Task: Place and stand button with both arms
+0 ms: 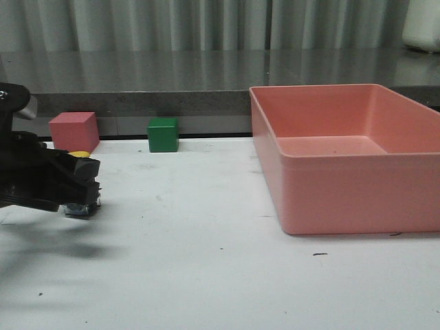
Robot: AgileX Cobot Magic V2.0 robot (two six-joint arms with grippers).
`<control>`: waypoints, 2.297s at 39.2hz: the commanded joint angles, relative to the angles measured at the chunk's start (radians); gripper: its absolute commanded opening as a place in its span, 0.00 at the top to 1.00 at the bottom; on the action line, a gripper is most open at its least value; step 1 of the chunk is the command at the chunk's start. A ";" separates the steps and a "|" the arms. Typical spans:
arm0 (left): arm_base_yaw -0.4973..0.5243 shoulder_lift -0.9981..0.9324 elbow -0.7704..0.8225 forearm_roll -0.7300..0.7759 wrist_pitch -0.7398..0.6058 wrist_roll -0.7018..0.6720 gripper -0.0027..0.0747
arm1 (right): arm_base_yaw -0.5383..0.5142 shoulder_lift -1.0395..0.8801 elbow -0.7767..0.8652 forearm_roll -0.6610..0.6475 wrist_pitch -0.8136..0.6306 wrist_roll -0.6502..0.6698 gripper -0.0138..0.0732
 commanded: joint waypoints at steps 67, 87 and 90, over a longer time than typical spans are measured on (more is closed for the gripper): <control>-0.018 -0.736 -0.032 -0.015 0.564 -0.119 0.23 | -0.004 0.011 -0.024 -0.013 -0.084 -0.008 0.91; -0.018 -1.516 -0.074 -0.015 1.319 -0.117 0.81 | -0.004 0.011 -0.024 -0.013 -0.083 -0.008 0.91; -0.018 -1.610 -0.074 -0.015 1.372 -0.117 0.91 | -0.004 0.011 -0.024 -0.013 -0.083 -0.008 0.91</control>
